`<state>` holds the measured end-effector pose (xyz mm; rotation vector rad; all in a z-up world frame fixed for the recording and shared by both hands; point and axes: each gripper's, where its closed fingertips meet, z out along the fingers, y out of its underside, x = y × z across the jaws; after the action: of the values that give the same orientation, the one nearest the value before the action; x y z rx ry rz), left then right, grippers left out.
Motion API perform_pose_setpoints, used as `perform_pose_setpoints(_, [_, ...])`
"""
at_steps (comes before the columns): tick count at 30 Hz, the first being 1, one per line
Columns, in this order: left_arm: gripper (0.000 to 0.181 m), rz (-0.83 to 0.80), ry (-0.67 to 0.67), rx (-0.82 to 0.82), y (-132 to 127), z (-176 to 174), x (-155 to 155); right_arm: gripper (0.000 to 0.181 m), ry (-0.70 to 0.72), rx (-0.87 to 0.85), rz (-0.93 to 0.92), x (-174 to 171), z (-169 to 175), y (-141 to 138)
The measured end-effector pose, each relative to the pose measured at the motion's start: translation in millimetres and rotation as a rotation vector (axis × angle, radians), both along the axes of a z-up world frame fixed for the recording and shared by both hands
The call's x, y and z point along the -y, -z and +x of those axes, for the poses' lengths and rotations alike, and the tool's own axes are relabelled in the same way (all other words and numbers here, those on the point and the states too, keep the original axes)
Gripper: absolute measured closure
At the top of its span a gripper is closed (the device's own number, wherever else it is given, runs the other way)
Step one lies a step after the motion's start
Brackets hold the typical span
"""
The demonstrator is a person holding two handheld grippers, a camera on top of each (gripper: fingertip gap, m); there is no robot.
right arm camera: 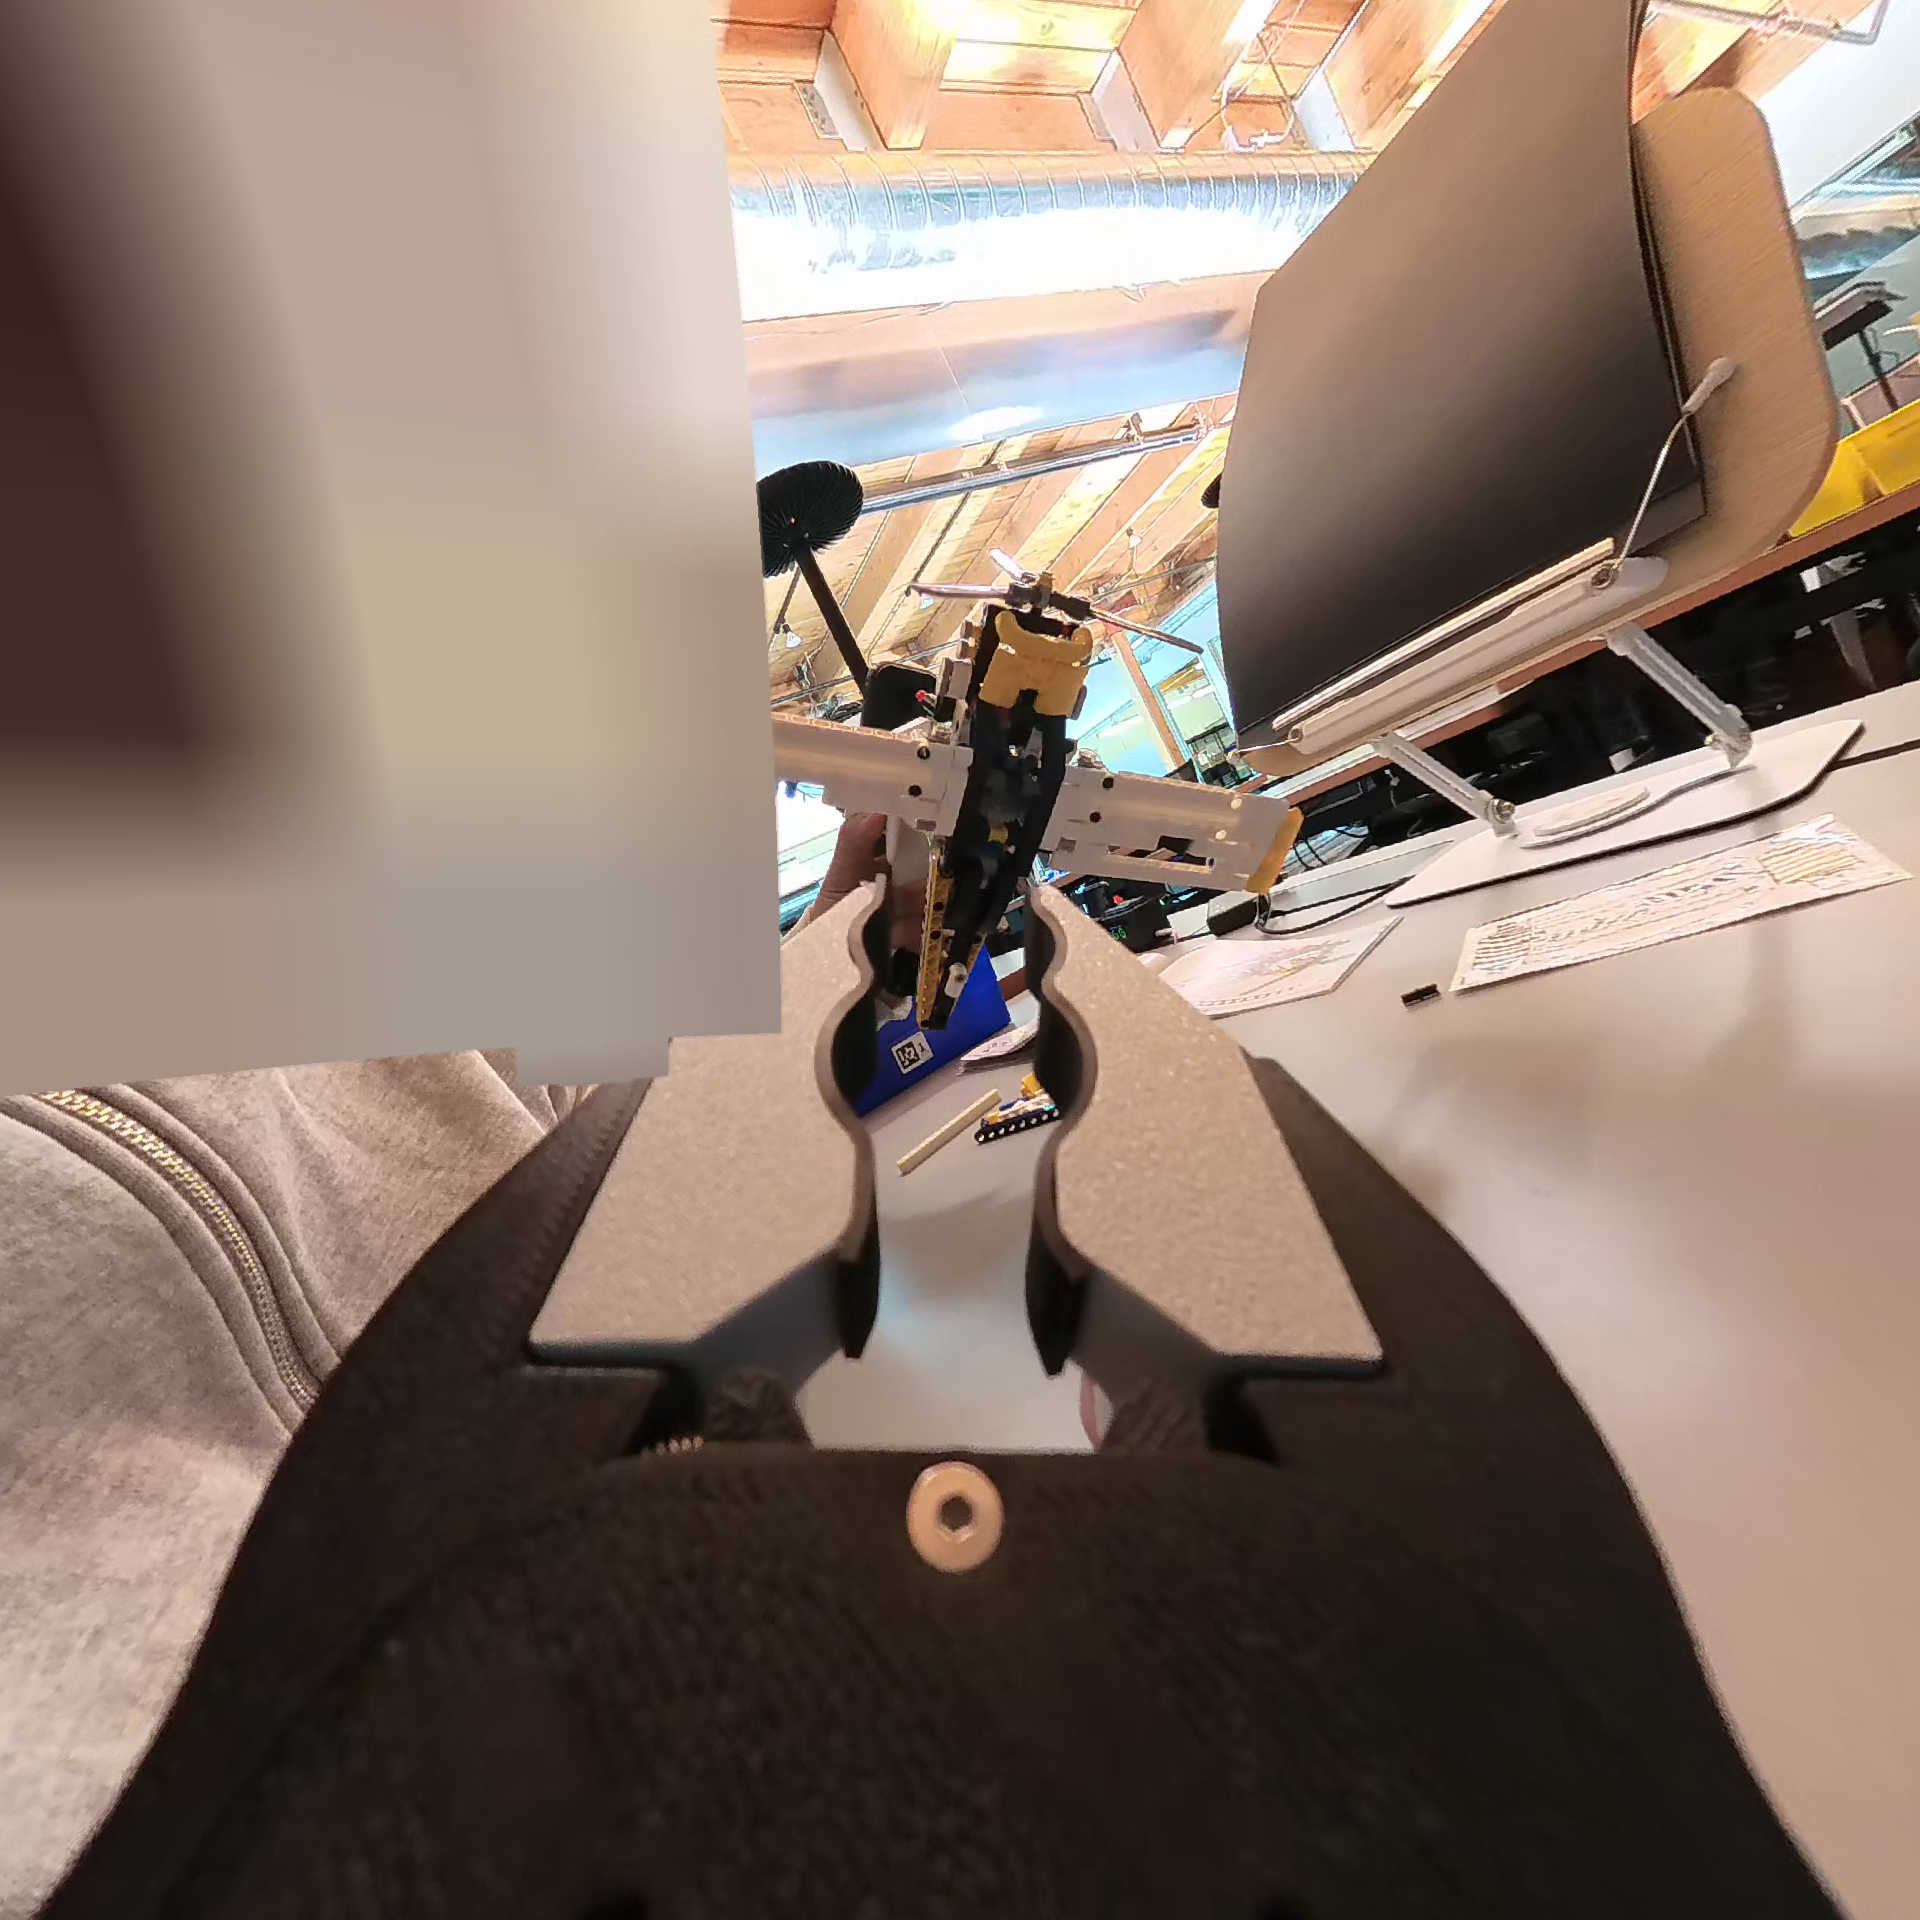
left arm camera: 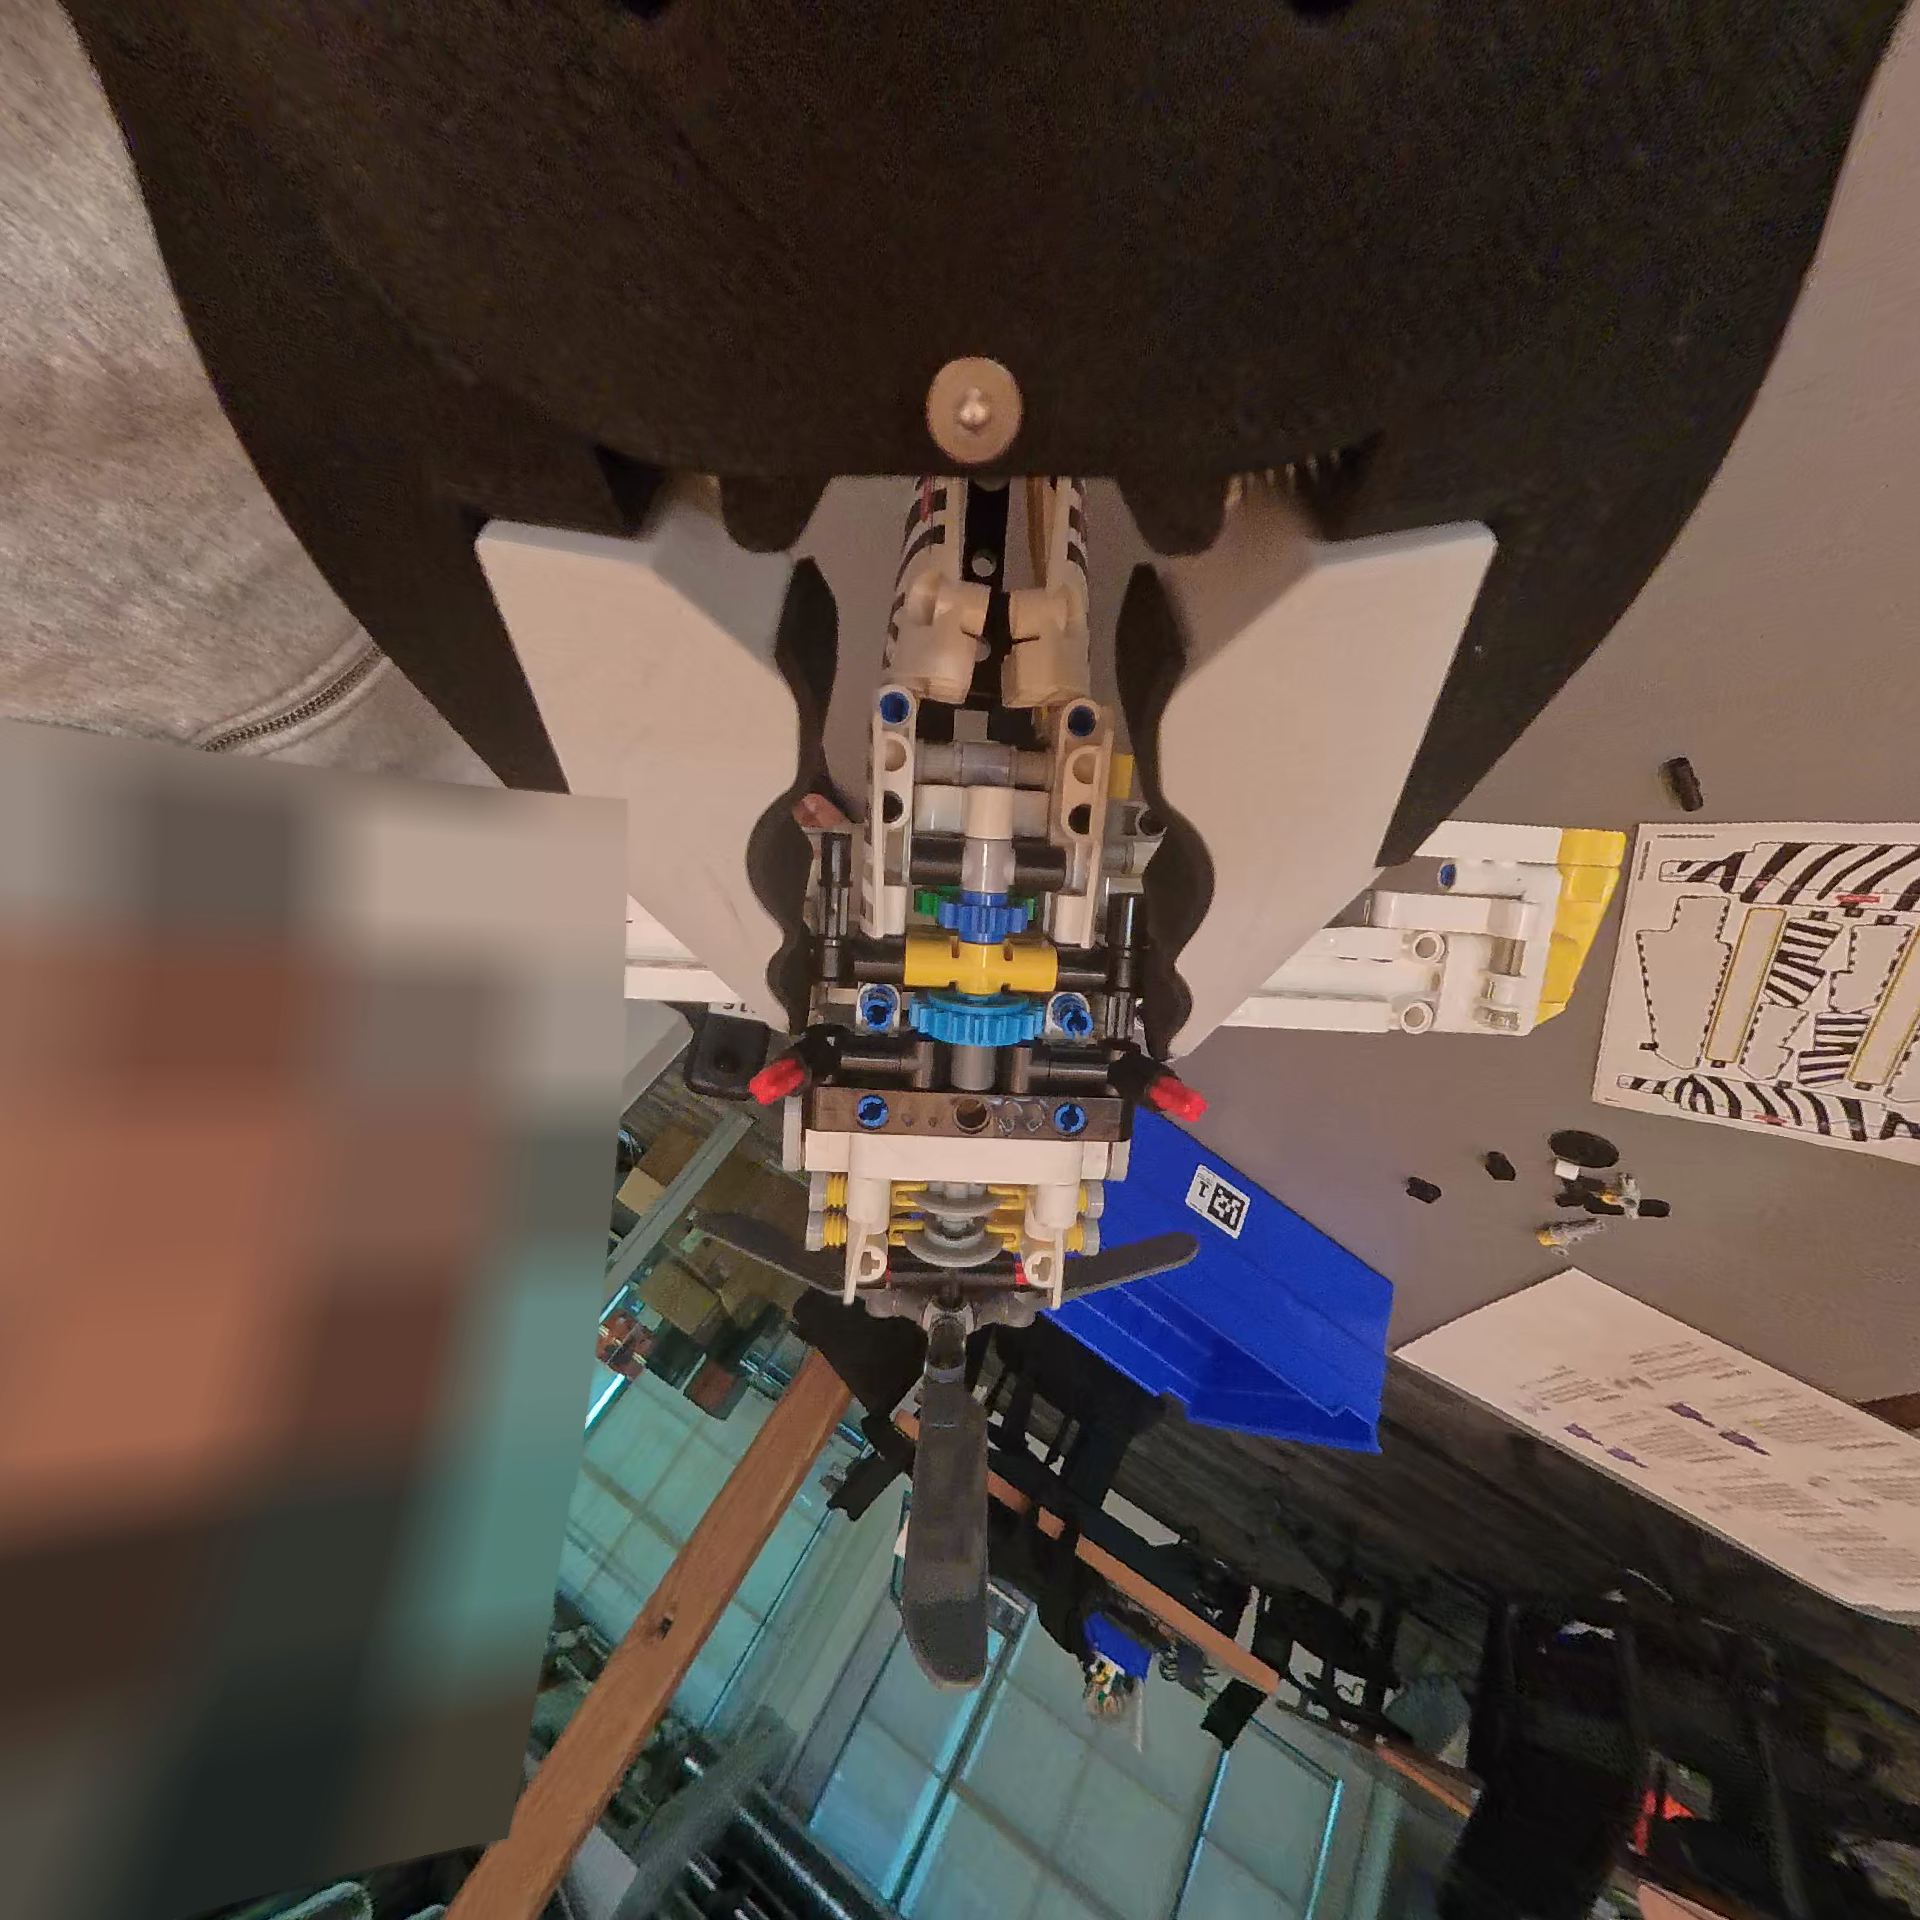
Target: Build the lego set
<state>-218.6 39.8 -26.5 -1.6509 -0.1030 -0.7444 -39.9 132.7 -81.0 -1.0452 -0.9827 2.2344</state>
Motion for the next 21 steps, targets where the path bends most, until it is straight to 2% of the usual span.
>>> perform_pose_setpoints(21, [0.120, 0.019, 0.010, 0.061, 1.5, 0.7, -0.7, 0.160, 0.000, -0.003, -0.001, -0.2, 0.5, -0.4])
